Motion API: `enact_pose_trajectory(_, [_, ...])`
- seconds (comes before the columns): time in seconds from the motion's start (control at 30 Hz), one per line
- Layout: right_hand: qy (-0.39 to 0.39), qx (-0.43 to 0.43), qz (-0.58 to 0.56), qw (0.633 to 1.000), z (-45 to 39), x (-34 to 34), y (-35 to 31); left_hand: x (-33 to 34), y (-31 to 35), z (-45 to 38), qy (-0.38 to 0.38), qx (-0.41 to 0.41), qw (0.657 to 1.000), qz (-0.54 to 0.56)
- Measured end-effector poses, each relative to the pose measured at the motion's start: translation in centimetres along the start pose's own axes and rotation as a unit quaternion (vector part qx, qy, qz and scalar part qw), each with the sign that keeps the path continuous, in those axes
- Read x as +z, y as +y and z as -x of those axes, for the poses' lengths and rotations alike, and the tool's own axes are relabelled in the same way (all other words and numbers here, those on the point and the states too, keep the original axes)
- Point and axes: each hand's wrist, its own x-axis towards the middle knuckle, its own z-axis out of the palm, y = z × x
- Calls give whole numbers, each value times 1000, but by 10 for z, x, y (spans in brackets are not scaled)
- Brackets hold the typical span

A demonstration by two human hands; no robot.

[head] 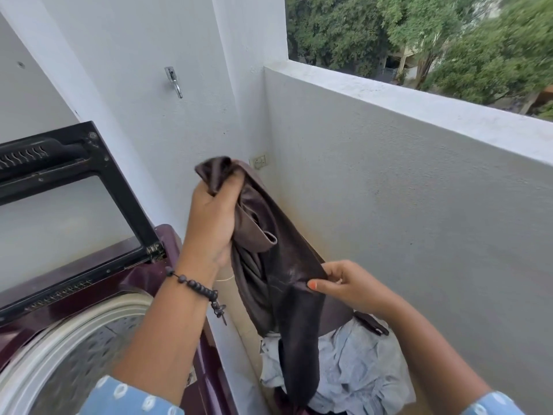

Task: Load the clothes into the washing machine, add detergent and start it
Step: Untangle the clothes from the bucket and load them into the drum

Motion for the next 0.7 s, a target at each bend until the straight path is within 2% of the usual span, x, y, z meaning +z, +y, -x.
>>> enact_pose_trajectory(0.07, [13,37,-4,999,-1,-1,21,-3,7,-4,17,12,999,34])
enact_pose_trajectory(0.13, [66,48,-49,995,-2,-4,29,-6,10,-4,22,9,999,48])
enact_pose_trajectory(0.2, [139,12,-91,986,-3,-10,23,-9,6,-3,3,-5,999,35])
enact_pose_trajectory(0.27, [189,-48,-112,974,-3,-17,-1,-11,-3,0,-48,-11,999,-19])
enact_pose_trajectory(0.4, [171,-166,-143,961,-1,-25,-61,-9,-33,9,-153,-2,981,-120])
enact_pose_trajectory(0.53, [130,-235,-85,959,2,-21,-98,1,-49,15,-258,-13,953,-158])
enact_pose_trajectory(0.6, [124,-244,-91,958,4,-22,-104,4,-49,17,-246,-15,956,-158])
enact_pose_trajectory(0.7, [117,-224,-158,955,8,-26,-102,4,-45,16,-147,-8,978,-149])
